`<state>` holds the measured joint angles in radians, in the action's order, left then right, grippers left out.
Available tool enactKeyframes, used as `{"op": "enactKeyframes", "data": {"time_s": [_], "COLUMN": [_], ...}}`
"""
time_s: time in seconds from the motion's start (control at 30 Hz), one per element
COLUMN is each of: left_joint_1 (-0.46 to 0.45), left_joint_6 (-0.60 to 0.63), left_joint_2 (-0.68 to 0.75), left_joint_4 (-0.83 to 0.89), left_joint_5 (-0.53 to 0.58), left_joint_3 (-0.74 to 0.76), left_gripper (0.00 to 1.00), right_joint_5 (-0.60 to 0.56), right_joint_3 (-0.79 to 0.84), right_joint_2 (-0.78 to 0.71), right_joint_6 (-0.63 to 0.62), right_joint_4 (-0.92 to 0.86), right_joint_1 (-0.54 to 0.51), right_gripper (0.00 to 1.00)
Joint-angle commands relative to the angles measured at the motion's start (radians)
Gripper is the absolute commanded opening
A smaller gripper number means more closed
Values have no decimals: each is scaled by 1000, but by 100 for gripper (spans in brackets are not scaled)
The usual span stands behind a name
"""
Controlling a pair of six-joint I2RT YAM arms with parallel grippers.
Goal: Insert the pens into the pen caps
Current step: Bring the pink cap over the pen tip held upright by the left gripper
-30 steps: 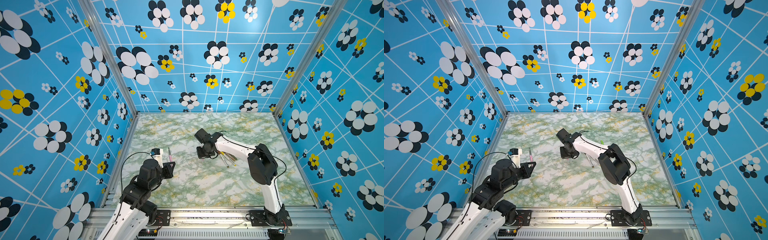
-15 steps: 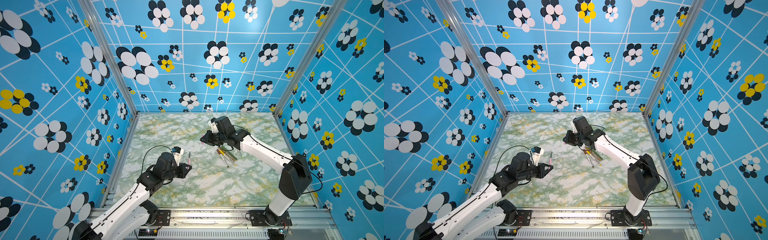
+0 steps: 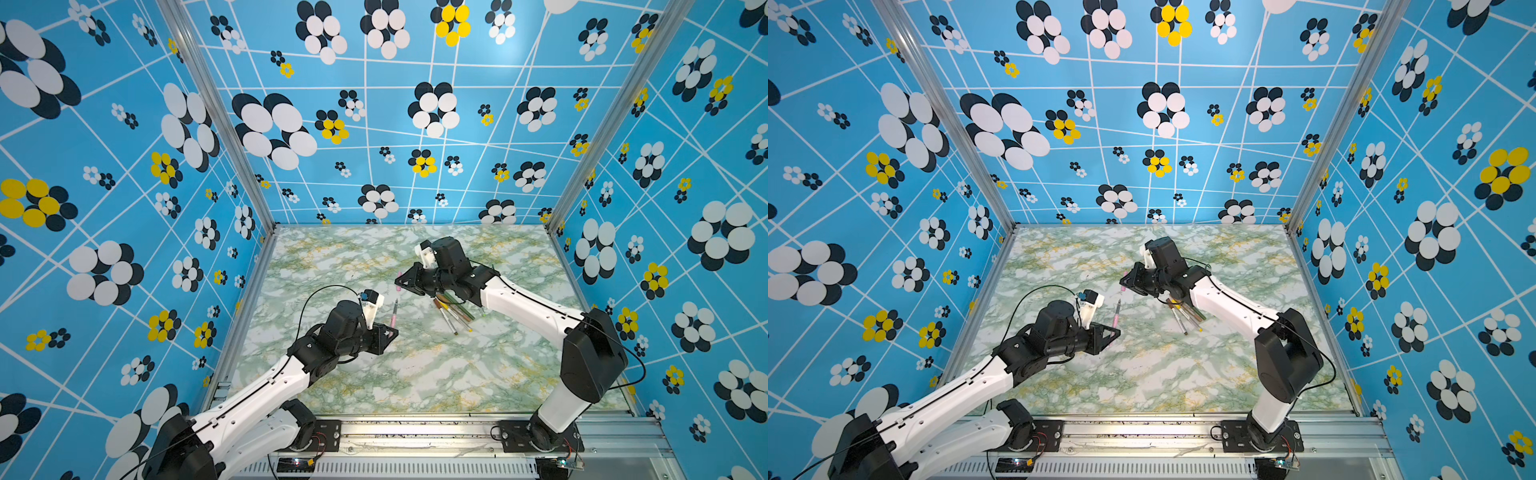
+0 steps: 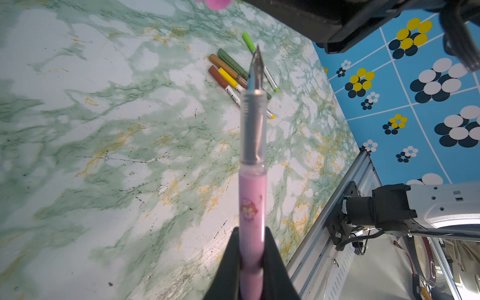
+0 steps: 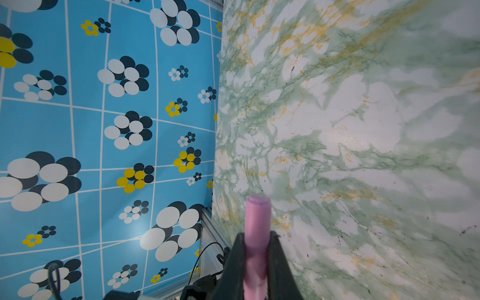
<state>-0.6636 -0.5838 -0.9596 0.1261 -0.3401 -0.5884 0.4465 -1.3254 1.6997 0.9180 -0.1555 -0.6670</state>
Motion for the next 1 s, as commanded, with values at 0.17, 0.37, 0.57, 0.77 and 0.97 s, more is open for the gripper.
{"op": "enactKeyframes", "data": {"time_s": [0.17, 0.37, 0.57, 0.77, 0.97], "left_joint_1": [-7, -6, -6, -6, -6], "left_joint_6": [-12, -14, -16, -15, -16], "left_joint_2": [-11, -21, -16, -7, 0], "left_joint_4": [-22, -26, -27, -23, -26], "left_joint_5": [38, 44, 46, 51, 55], "left_joint_3": [-31, -34, -36, -34, -30], "left_gripper": [0, 0, 0, 0, 0], "right_joint_5": [47, 54, 42, 37, 34], "right_joint_3": [25, 32, 35, 35, 38], "right_joint_2": [-51, -52, -46, -41, -34], "right_joint_6": [17, 18, 0, -7, -14], "right_joint_4": [39, 43, 29, 24, 18], "right_joint_1": [-12, -24, -35, -39, -47], "right_gripper": [7, 7, 6, 6, 6]}}
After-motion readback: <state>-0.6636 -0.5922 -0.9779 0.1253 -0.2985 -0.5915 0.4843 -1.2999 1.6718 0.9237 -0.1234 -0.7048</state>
